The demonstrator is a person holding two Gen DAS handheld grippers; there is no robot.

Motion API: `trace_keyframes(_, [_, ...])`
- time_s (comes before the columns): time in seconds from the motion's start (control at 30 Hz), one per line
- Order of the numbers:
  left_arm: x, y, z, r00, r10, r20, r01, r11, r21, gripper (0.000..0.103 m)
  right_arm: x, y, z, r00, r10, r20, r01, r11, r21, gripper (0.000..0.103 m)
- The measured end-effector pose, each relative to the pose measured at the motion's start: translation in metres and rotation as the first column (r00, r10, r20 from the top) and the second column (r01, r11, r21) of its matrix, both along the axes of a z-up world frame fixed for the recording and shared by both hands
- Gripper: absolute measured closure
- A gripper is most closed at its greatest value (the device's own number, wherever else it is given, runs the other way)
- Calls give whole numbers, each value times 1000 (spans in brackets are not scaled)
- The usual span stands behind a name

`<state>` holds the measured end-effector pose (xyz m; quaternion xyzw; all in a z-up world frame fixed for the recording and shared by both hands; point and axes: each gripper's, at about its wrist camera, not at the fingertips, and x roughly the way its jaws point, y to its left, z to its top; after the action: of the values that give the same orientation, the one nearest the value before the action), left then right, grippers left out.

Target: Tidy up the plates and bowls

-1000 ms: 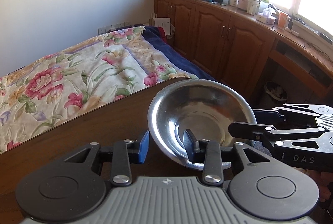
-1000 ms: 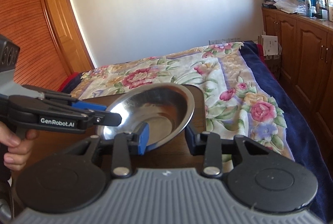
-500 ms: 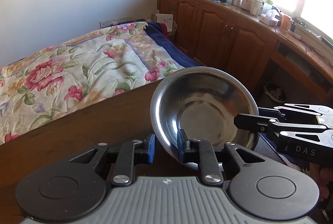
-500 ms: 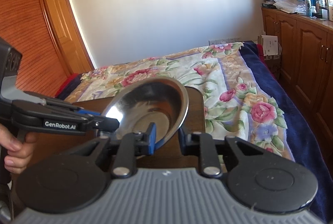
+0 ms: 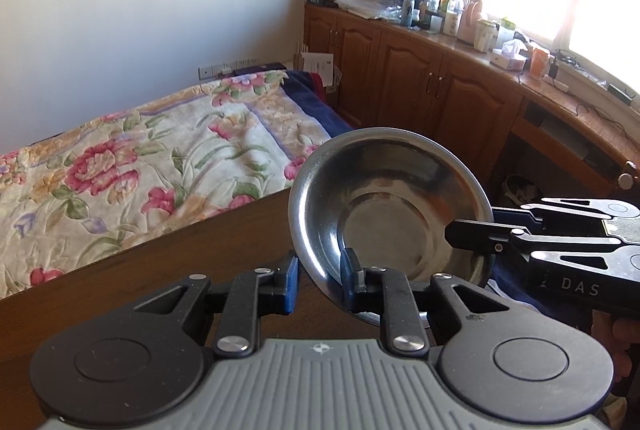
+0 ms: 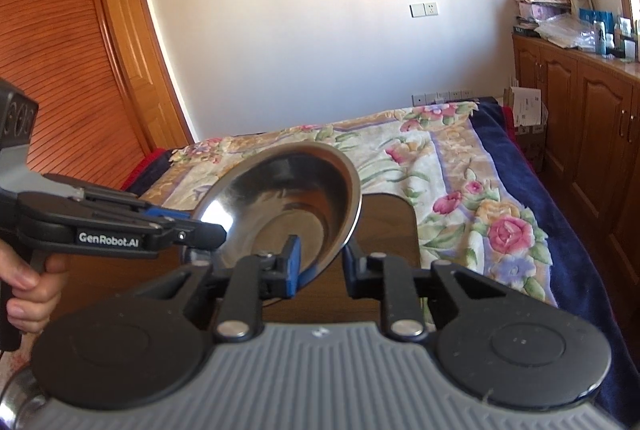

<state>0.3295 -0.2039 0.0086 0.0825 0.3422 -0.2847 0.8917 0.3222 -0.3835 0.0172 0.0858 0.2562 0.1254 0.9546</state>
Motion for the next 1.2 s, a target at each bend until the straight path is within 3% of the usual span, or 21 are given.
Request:
trace_keyframes(0.23, [-29,24,11,1000,-2,13,2,999,-36,79,-14,10,11,1000,17,10,-16,1000,-21,79])
trace_keyframes(0.6, [-70,56,12,1000,-4,10,4,998,-58,79,-37,31,8,998,58,-37,-58,998,-16,81])
trace_keyframes(1.2, [-131,108,8,999,28,19,-26,996,-84,79,-90,75,17,990,136,-36,-137,989,-52,80])
